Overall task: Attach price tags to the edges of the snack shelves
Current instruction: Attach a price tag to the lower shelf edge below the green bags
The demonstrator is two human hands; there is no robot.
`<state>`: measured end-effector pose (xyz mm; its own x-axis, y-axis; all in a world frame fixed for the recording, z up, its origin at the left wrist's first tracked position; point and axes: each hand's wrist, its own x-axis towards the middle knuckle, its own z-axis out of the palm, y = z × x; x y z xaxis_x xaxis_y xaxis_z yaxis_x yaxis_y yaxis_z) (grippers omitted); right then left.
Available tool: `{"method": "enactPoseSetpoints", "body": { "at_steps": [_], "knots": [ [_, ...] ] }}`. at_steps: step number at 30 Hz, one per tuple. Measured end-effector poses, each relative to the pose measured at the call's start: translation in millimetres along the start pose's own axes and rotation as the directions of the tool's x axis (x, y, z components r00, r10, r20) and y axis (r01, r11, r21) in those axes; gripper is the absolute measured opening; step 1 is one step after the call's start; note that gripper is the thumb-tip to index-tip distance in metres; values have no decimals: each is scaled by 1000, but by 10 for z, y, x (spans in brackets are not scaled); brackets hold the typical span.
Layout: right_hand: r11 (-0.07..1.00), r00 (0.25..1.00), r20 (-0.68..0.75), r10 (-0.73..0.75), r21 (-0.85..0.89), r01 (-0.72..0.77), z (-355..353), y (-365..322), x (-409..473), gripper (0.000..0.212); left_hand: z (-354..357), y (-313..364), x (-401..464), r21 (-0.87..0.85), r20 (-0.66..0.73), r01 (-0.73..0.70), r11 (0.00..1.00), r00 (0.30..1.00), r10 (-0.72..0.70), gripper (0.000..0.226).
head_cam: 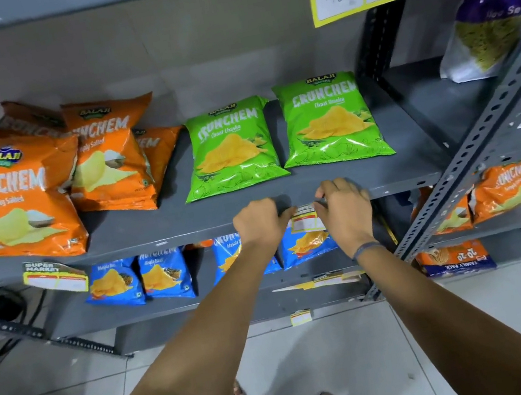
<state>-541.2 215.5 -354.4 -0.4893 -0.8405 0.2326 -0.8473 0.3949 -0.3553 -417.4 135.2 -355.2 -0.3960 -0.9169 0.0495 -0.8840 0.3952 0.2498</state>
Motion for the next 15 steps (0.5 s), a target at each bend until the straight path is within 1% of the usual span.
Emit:
{"method": "enactPoseSetpoints", "body": {
  "at_steps": [2,5,7,9,11,12,14,15],
  "knots": [
    [999,1000,-7,-5,39,5,80,-223,-45,13,-81,-266,-98,-43,-55,21,999,998,-23,45],
    [990,999,13,-51,133,49,283,-767,-125,9,-302,-850,-262,-88,-170,73,993,982,-88,43],
    [977,994,47,-95,195,85,450,-1215,-203,8,-496,-1358,-355,-113,-265,108,988,955,-135,39],
    [954,987,89,-131,282,101,652,-1711,-317,9,-710,-1935,-443,-119,-374,127,985,913,-163,34],
    [928,976,173,-135,366,63,906,-2214,-476,13,-908,-2533,-525,-102,-485,151,983,856,-181,29],
    [921,962,244,-122,389,18,1048,-2452,-558,15,-995,-2813,-562,-93,-526,176,980,827,-199,26],
    [898,905,413,-99,428,-97,1336,-2889,-692,22,-1123,-3317,-615,-70,-557,215,974,802,-217,22],
    [872,872,479,-106,466,-150,1458,-3078,-735,24,-1163,-3535,-619,-51,-557,213,976,805,-204,21]
  ]
}}
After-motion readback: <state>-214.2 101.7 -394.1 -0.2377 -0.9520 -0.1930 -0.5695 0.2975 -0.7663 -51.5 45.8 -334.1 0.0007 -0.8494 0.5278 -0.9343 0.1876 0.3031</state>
